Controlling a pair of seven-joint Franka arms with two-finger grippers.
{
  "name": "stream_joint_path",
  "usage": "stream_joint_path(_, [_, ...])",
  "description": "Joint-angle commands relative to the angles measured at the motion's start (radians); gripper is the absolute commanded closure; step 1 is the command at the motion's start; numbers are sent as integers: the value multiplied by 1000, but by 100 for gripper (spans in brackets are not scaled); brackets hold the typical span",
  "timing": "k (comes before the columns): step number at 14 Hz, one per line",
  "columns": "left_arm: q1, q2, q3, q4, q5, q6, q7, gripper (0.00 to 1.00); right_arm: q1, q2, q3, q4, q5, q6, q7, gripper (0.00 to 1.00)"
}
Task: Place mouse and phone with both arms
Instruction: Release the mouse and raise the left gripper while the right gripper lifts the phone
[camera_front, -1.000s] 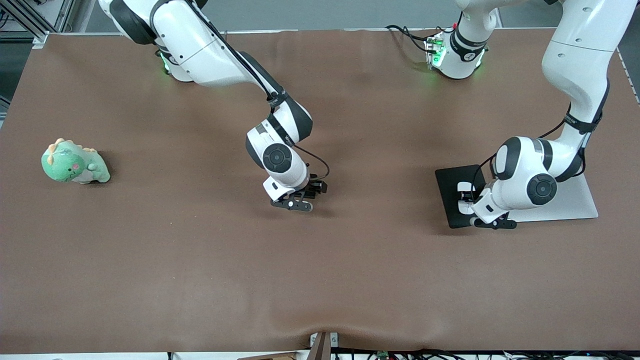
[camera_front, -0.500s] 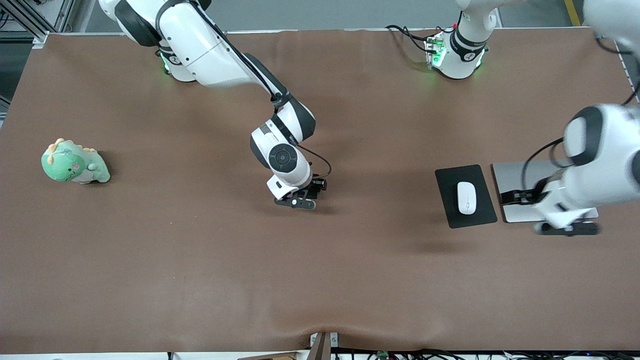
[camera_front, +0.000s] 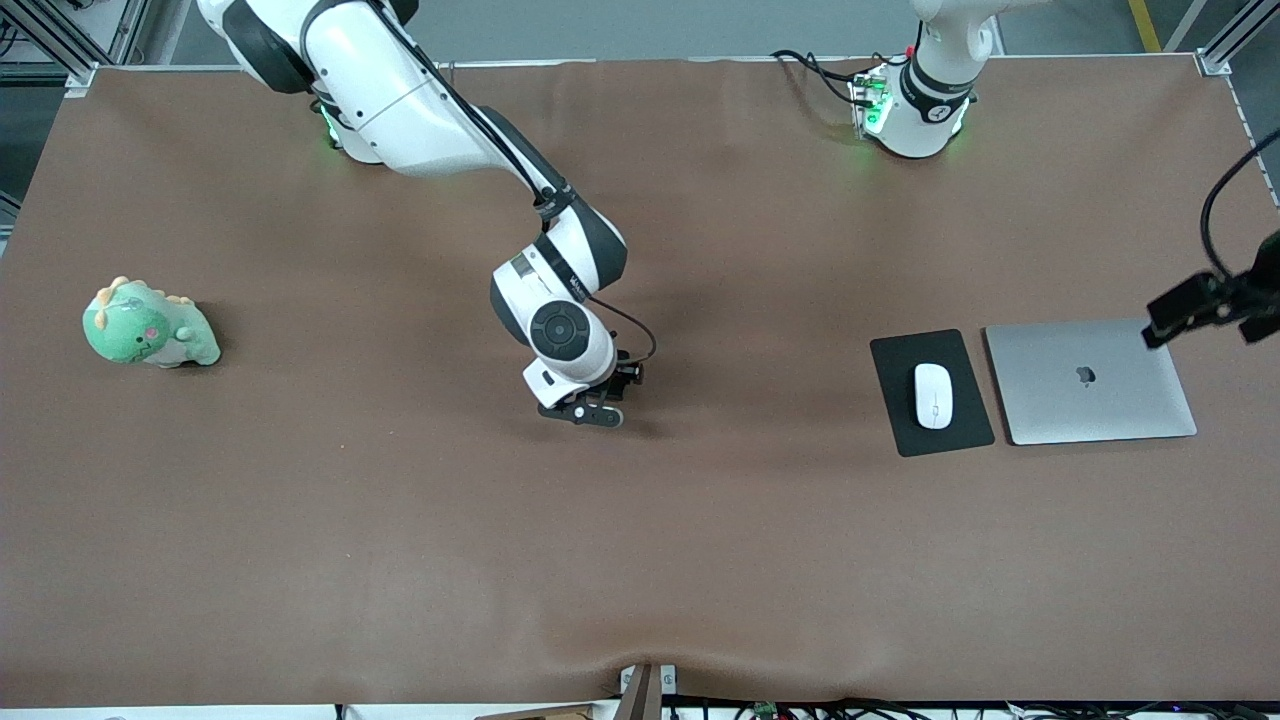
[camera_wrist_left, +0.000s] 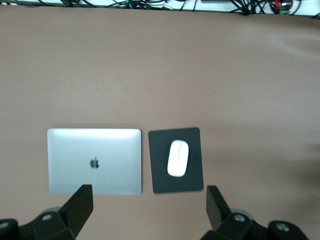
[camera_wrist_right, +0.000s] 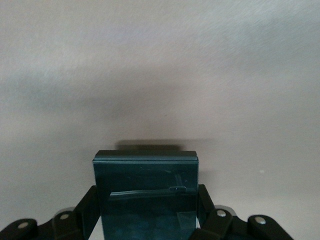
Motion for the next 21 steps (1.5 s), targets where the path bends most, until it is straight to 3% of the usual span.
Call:
stream_joint_path(1, [0,-74,6,-32,-20,-80,9,0,-53,-58,9,2,2,-99,-53,100])
stream_joint_path(2, [-59,-90,55,-43,-20,-108,0,0,-70,-87,9,-2,3,-144,-66,100])
stream_joint_path(4, [-216,-138,233,-97,-32,-128,9,0,-122,-145,11,-11,5,-228,-76,100])
stream_joint_path(6, [-258,-197,265,-175,-51,-114,6,0,-163,-196,11,-31,11,-274,-75,100])
stream_joint_path(9, [-259,-206,264,-191,-51,-108,7,0,-229,-239,13,-48,11,-322,-89,100])
stream_joint_path(13, [-255,-199,261,-183,-51,-99,7,0,-341,-268,3,-48,3,-426,-251,100])
stream_joint_path(17, [-252,-192,263,-184,-46,-102,7,0,-389,-300,-20,-63,-4,-465,-293,100])
stream_joint_path(21, [-249,-202,269,-181,-46,-108,7,0,-395,-334,-116,-113,-29,-457,-438,100])
